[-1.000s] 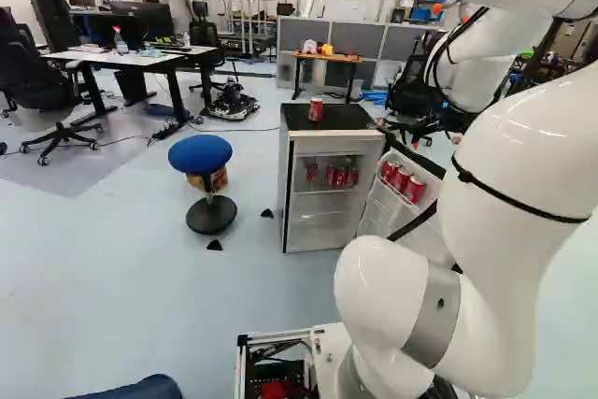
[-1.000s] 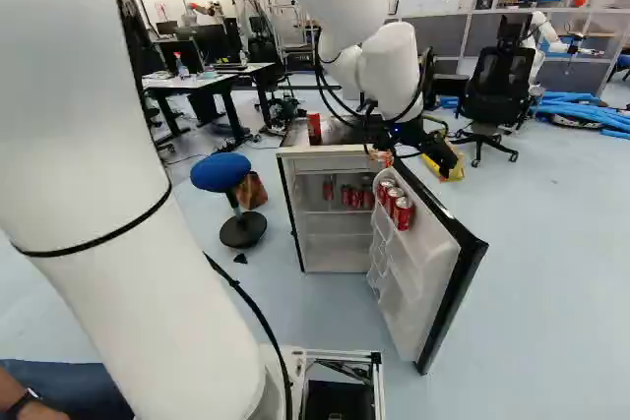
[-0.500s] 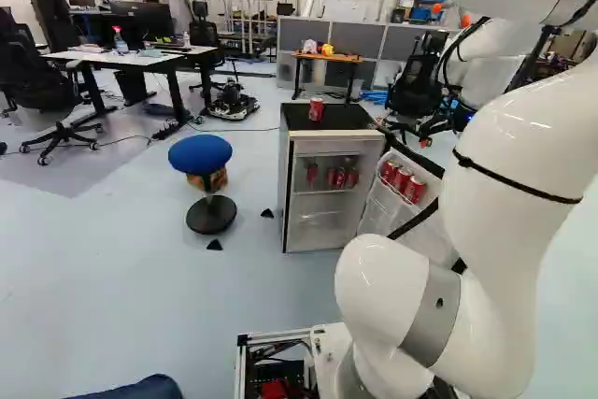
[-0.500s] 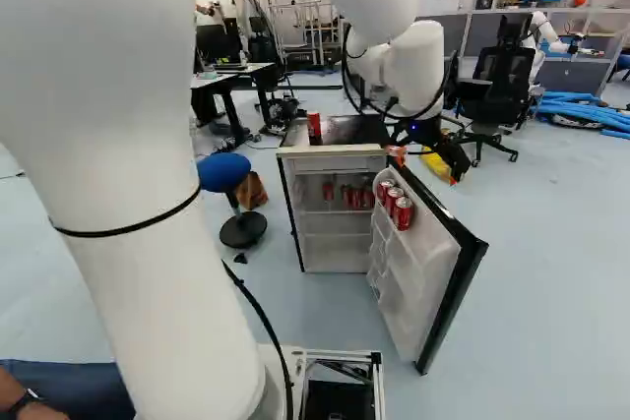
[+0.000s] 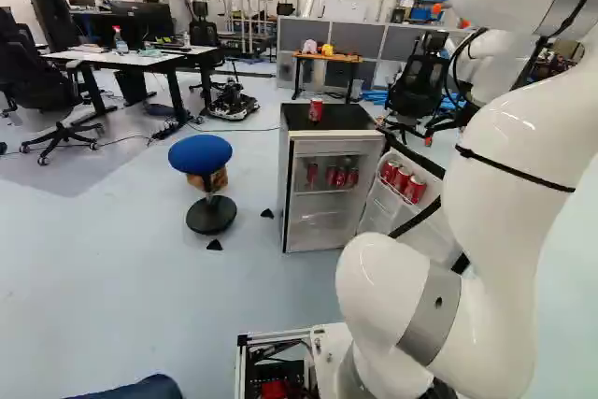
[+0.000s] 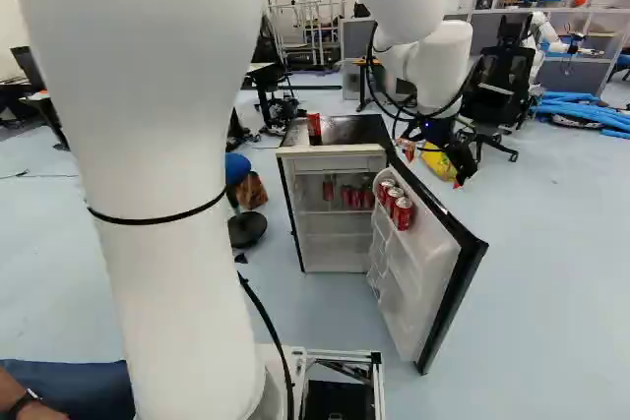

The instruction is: Grab a drink from the fridge

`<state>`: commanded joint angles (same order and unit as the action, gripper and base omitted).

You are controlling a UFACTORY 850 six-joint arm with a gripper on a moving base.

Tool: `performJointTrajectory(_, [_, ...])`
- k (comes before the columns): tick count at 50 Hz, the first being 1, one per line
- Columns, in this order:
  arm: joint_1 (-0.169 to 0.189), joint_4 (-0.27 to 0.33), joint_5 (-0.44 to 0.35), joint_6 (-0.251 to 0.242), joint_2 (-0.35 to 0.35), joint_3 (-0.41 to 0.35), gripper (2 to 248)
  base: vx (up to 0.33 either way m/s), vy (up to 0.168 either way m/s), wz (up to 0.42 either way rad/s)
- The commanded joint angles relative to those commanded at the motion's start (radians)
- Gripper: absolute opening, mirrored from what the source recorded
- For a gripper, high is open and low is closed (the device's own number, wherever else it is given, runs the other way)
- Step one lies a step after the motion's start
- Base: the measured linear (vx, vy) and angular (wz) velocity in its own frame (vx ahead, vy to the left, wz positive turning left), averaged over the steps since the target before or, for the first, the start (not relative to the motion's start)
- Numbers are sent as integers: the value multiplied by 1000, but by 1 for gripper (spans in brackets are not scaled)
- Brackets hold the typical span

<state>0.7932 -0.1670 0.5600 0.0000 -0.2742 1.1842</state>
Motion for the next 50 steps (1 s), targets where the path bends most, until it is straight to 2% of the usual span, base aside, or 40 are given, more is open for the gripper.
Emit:
performJointTrajectory(21, [39,-110,77,0,-75,93,247,0,0,0])
performJointTrajectory(50, [98,-118,116,0,-167,213,247,0,0,0])
